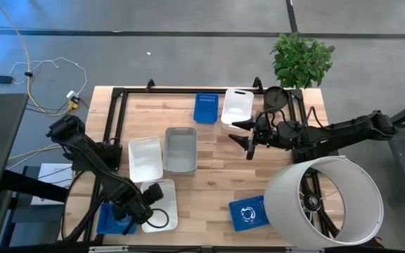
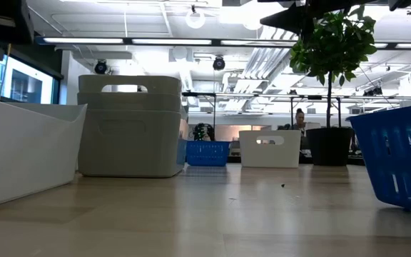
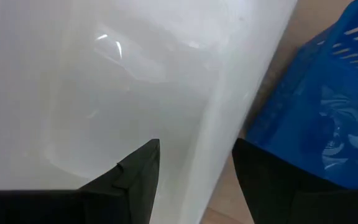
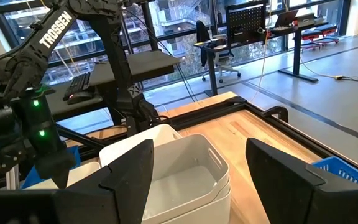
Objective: Stack baskets by color
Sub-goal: Stack the bottom white bin on top of the middle white bin
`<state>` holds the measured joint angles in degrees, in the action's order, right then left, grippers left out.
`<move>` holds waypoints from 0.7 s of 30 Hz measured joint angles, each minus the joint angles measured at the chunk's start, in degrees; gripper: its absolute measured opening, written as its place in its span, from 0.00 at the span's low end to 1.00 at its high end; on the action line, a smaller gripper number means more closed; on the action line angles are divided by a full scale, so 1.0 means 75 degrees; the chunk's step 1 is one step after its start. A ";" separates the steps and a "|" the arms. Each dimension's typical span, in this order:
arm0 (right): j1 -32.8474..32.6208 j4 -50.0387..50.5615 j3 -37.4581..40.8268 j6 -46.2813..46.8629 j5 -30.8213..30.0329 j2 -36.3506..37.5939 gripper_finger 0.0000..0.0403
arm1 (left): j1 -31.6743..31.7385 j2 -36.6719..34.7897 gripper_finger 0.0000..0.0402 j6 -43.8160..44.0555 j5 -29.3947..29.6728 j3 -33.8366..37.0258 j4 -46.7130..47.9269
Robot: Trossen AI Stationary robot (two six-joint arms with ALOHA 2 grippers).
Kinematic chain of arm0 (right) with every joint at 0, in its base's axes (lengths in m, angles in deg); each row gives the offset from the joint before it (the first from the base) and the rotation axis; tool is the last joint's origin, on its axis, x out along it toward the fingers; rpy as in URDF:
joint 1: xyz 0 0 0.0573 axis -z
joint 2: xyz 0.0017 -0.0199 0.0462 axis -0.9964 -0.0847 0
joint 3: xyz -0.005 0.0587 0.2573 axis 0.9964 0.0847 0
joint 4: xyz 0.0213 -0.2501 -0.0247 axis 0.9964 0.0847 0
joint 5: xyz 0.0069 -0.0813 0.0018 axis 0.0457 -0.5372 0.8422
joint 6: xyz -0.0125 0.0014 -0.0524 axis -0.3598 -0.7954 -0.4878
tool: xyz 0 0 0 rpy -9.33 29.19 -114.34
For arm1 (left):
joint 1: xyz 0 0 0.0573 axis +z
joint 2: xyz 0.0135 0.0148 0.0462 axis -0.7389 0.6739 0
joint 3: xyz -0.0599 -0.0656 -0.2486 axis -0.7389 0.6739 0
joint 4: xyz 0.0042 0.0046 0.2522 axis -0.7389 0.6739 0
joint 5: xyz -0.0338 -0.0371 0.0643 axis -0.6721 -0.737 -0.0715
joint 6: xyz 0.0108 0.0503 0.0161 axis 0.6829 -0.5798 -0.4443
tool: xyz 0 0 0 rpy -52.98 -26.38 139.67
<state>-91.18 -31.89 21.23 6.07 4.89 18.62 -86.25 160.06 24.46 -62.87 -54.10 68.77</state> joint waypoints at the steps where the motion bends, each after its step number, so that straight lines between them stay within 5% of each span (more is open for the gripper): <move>1: 0.0000 0.0014 -0.0001 -0.0003 0.0006 0.0000 0.60 | 0.0004 0.0029 0.47 -0.0042 0.0003 -0.0001 -0.0005; 8: 0.0000 0.0027 0.0001 -0.0003 0.0038 0.0000 0.60 | 0.0047 0.0162 0.39 -0.0201 -0.0038 0.0000 -0.0040; 17: 0.0003 0.0058 0.0001 -0.0003 0.0035 0.0000 0.60 | 0.0047 0.0162 0.05 -0.0613 -0.0039 0.0000 -0.0269; 21: 0.0001 0.0061 -0.0001 -0.0003 0.0032 0.0000 0.60 | 0.0056 0.0160 0.02 -0.0698 -0.0229 0.0000 -0.0334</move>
<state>-91.17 -31.43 21.22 6.05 5.13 18.62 -85.83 161.26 19.23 -64.58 -54.10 66.26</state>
